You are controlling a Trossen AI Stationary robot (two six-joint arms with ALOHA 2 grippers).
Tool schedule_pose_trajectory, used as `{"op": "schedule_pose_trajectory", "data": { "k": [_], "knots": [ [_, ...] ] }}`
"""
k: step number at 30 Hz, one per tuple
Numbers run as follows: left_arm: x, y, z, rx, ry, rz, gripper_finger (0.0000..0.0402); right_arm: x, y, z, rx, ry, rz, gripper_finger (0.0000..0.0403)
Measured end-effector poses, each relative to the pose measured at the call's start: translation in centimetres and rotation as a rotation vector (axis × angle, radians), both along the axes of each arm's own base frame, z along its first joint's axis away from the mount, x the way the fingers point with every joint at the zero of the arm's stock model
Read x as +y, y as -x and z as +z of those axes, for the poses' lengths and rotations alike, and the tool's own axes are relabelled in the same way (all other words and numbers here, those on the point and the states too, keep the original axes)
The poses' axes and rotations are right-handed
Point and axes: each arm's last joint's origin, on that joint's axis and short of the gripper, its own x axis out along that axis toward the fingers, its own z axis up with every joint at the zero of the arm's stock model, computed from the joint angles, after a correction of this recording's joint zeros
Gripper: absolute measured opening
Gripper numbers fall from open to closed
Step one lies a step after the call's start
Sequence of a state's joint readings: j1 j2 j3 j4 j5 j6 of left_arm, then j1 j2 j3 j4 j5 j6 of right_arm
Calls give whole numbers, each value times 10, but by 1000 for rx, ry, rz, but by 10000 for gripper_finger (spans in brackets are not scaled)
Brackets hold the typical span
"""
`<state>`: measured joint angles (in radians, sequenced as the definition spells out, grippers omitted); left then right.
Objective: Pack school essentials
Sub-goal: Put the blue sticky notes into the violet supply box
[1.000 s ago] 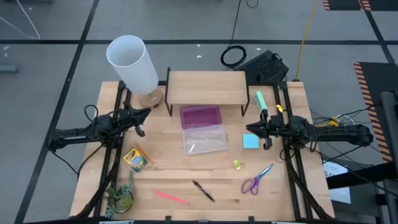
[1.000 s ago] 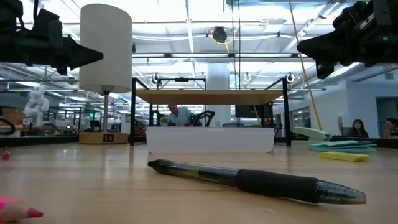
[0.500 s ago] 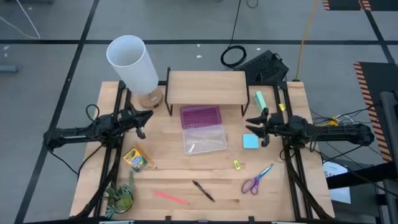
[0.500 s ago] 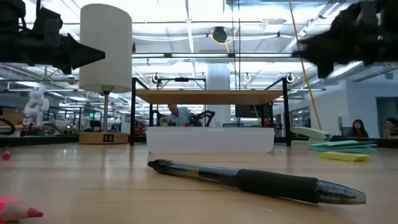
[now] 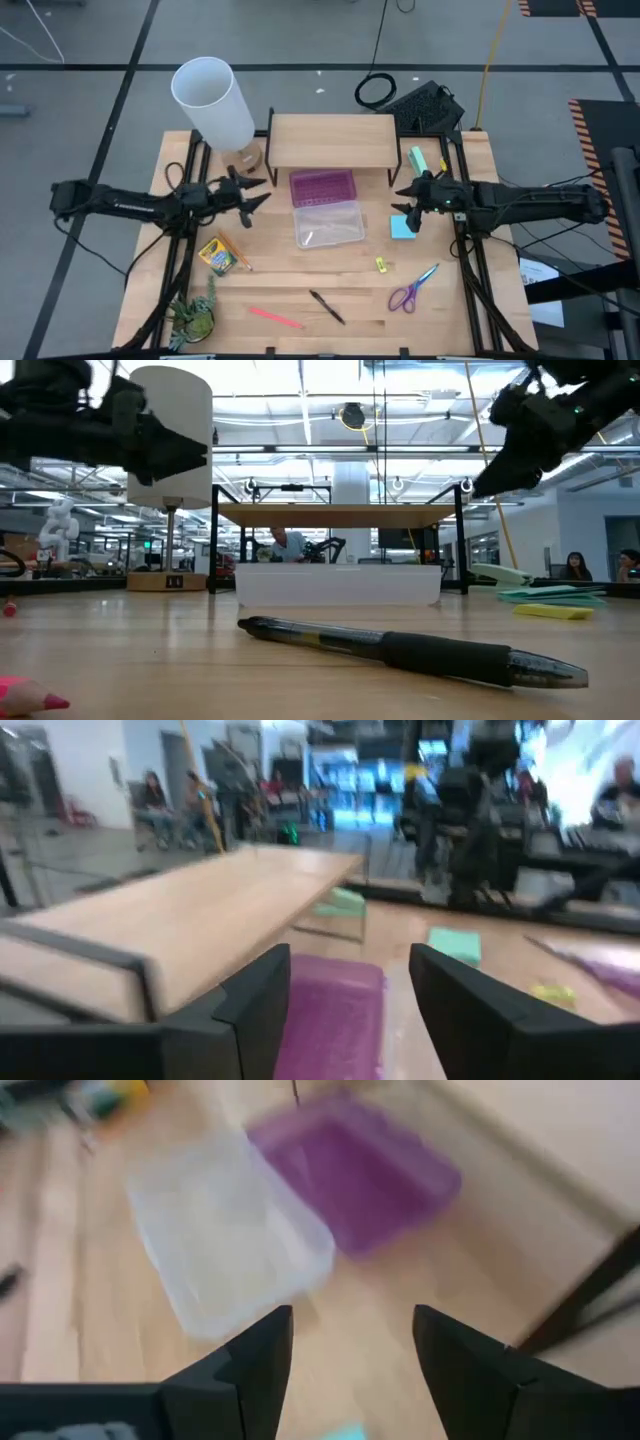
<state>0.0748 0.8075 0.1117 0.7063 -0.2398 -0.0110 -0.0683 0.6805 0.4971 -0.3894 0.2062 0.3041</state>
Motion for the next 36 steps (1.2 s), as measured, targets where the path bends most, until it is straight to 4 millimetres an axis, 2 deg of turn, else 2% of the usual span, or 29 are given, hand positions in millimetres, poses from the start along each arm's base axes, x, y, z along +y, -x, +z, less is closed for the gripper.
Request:
{"op": "schedule_pose_trajectory", "data": {
  "k": [3, 11, 19, 25, 29, 36],
  "knots": [
    [-4, -22, 9, 45, -8, -33, 216, 0, -7, 1, 109, -62, -42, 204],
    [-19, -86, 27, 116, -31, -104, 216, 8, -26, -13, 430, -271, -104, 204],
    [-31, -151, 26, 231, -41, -140, 216, 10, -11, -19, 629, -291, -286, 204],
    [-33, -193, 18, 298, -60, -174, 216, 7, -7, -24, 601, -265, -407, 204],
    [-33, -211, 12, 378, -76, -196, 216, 5, -9, -39, 540, -322, -431, 204],
    [-36, -215, 8, 493, -108, -214, 216, 0, 3, -63, 548, -375, -545, 204]
  ]
}}
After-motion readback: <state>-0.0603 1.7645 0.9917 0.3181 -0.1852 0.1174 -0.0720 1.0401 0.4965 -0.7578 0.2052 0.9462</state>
